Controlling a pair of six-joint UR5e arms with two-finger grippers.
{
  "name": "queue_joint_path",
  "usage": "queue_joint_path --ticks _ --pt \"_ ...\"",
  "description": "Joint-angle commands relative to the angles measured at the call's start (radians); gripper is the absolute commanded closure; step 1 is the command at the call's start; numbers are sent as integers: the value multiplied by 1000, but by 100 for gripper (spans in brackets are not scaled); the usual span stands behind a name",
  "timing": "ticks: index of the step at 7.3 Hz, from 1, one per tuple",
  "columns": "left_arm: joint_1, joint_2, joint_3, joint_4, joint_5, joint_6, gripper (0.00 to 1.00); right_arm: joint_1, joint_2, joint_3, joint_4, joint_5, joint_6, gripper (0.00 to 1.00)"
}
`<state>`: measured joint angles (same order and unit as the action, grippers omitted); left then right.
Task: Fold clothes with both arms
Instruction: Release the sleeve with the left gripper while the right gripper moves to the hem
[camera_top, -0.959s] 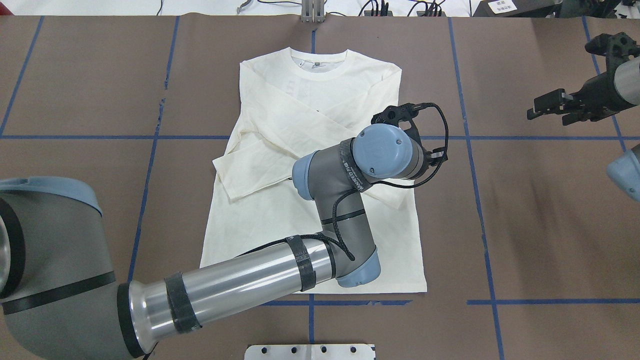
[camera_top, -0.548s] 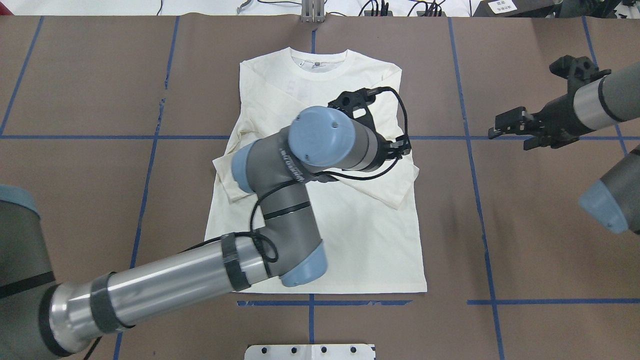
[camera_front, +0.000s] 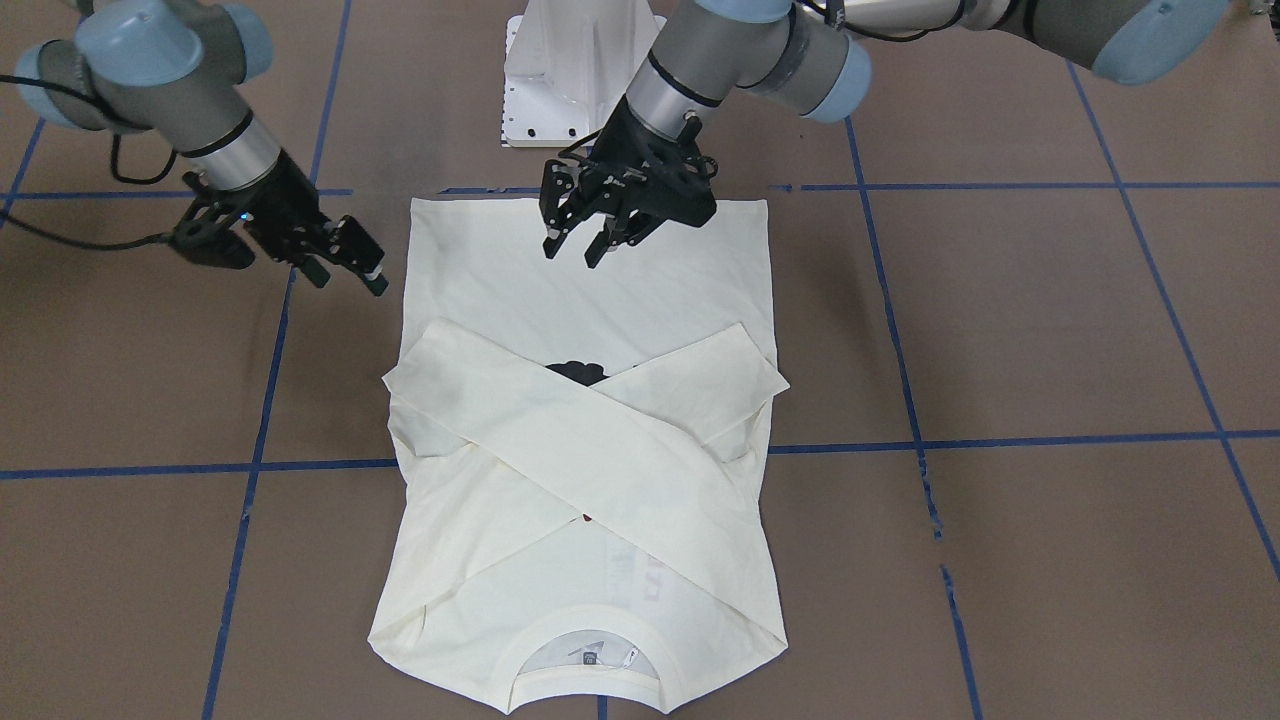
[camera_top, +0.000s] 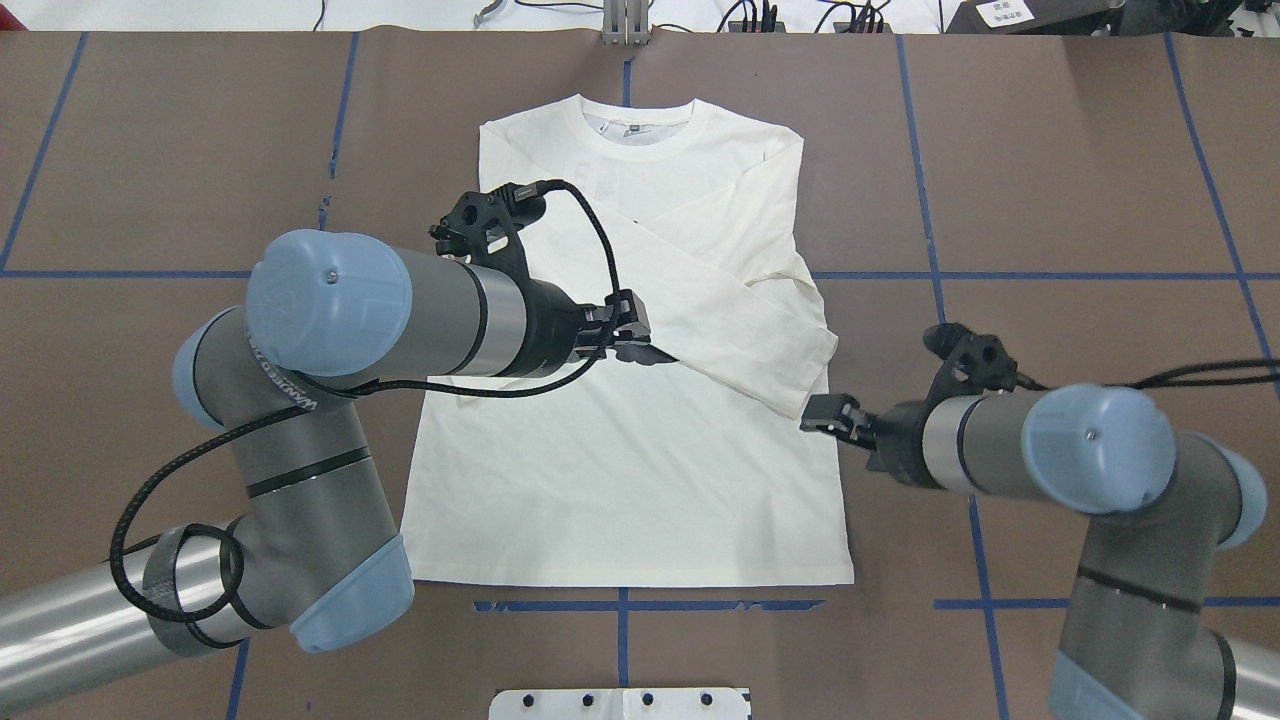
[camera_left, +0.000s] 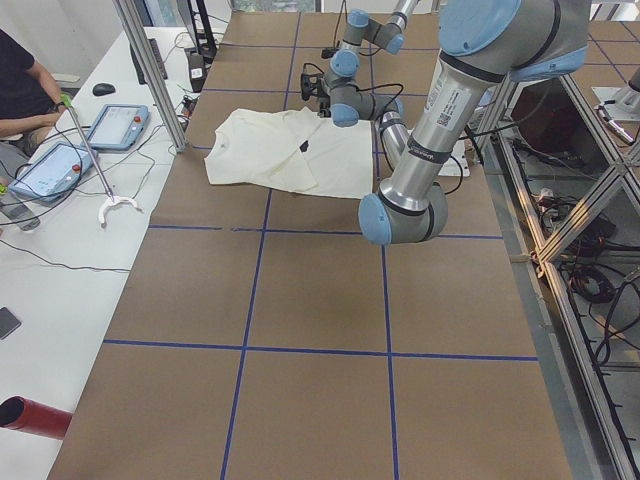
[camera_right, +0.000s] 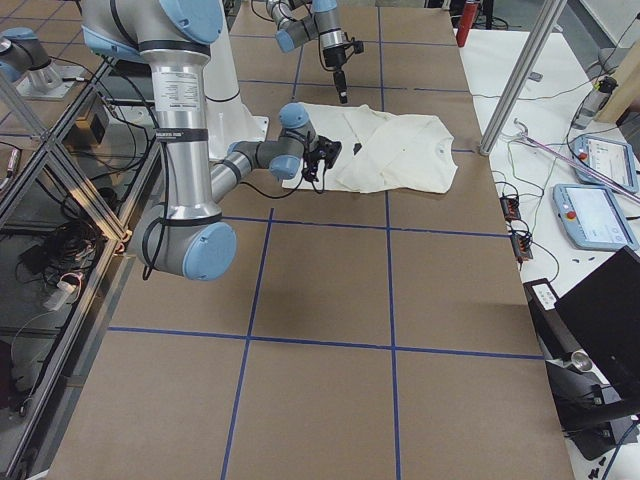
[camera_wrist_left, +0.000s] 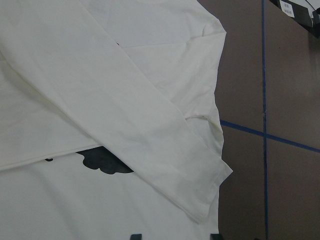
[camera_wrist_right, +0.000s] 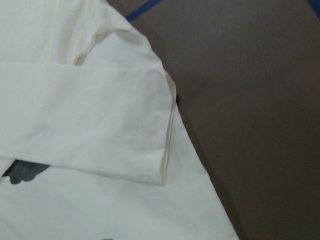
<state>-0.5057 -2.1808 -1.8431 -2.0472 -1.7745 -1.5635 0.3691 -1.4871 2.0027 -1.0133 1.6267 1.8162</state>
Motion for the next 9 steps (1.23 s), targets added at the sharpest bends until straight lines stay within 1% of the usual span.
queue_joint_path --ticks 1,2,3,4,5,6,9 --pt "-5 47 -36 4 6 -10 45 -171 -34 40 -83 -165 172 9" --pt "-5 50 -35 4 9 -10 45 -188 -80 62 -85 -175 214 9" --pt "-7 50 -36 4 10 -10 43 -220 -112 67 -85 -197 292 13" --pt "-7 52 -36 4 13 -10 43 -255 -116 68 -87 -229 322 16" --pt "-5 53 -36 4 29 -10 43 -262 -111 68 -114 -243 337 22" --pt "-5 55 -36 4 32 -10 43 -262 -104 74 -145 -243 338 23" --pt "-5 55 -36 4 32 -10 42 -275 -101 73 -148 -245 338 23"
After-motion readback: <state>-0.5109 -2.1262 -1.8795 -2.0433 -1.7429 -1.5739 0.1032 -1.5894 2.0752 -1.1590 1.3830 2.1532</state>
